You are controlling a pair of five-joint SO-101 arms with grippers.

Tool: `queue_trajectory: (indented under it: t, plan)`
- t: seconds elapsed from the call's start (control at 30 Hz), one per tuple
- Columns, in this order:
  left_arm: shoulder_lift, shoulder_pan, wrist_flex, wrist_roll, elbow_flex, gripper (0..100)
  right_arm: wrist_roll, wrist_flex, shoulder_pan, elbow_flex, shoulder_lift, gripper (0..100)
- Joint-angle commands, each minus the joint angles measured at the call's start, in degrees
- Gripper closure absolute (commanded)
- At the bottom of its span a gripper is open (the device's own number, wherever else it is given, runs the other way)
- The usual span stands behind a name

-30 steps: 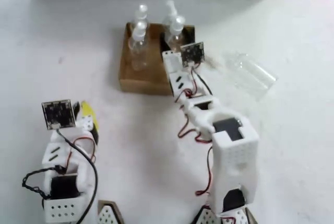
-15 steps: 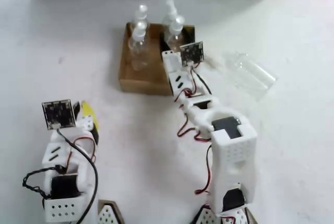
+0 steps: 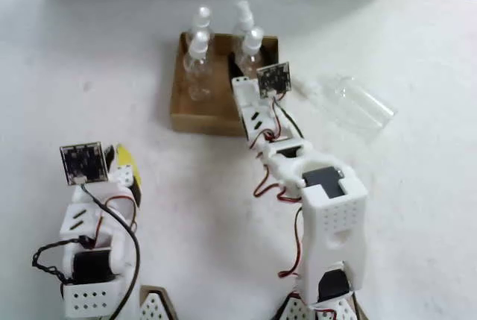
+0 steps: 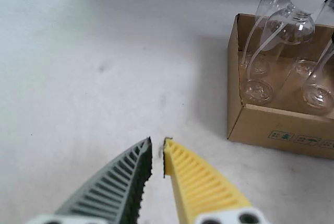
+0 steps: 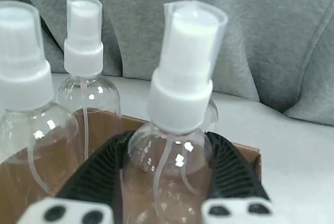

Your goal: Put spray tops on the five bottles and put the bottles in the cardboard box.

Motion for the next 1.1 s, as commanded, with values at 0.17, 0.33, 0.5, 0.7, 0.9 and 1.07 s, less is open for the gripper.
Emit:
queue_trajectory:
  t: [0.17,0.33,0.5,0.7,0.9,1.07]
  plan:
    - [-0.75,-0.48,0.09,0.18,-0.18,94,0.79,-0.92,0.04,-0.18,-0.92,98.1]
    - [-0.75,-0.48,0.18,0.18,-0.18,94,0.79,-0.92,-0.04,-0.09,-1.01,98.0]
    - [-0.75,-0.57,0.18,0.09,-0.18,94,0.79,-0.4,-0.13,-0.09,-1.01,93.4]
    - [-0.75,-0.57,0.18,0.09,-0.18,94,0.53,4.62,-0.13,-0.44,-1.54,88.6]
    - [-0.75,-0.57,0.18,0.09,-0.18,94,0.79,4.7,-0.66,-0.44,-1.54,88.2]
    - [-0.75,-0.57,0.18,0.09,-0.18,94,0.79,4.7,-1.19,-0.44,-1.63,88.1]
